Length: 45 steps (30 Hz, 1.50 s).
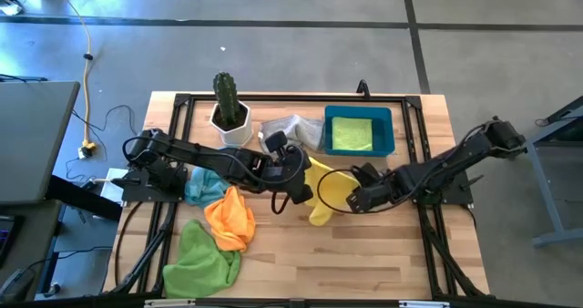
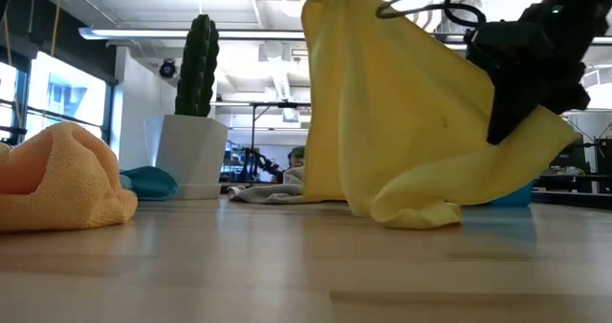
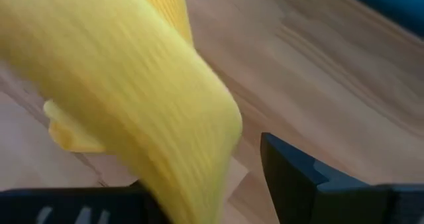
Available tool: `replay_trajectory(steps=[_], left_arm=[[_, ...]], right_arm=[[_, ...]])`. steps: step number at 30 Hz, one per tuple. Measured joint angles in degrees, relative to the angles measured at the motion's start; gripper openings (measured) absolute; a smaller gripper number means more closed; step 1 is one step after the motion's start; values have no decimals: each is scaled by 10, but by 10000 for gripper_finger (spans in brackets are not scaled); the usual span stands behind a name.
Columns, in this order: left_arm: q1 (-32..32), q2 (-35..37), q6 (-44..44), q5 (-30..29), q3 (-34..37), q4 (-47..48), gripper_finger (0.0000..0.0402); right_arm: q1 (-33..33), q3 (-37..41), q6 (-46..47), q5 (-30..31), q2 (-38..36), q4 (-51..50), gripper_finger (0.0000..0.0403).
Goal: Fold microfiber towels
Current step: Fold the yellow microfiber cloth
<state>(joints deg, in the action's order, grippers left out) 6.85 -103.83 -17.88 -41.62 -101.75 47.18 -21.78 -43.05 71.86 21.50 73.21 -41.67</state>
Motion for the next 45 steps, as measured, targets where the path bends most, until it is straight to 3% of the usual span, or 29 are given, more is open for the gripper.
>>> replay_trajectory(steps=[8, 14, 19, 28, 37, 40, 45], left_arm=[[-5, 0, -1, -6, 0, 0, 0], [-9, 0, -1, -6, 0, 0, 0], [-9, -1, 0, -6, 0, -1, 0], [-8, -1, 20, 25, 0, -2, 0], [-3, -1, 35, 27, 0, -2, 0], [-3, -1, 43, 51, 0, -2, 1], [-1, -1, 51, 68, 0, -2, 1]], right_arm=[[-35, 0, 52, -1, 0, -27, 133], [-45, 0, 52, 37, 0, -29, 118], [-43, 1, 49, 106, 0, -14, 125], [12, 1, -62, 132, 8, 45, 211], [75, 1, -218, 85, 66, 121, 209], [96, 1, -256, 66, 68, 123, 209], [125, 1, -387, 9, 68, 141, 209]])
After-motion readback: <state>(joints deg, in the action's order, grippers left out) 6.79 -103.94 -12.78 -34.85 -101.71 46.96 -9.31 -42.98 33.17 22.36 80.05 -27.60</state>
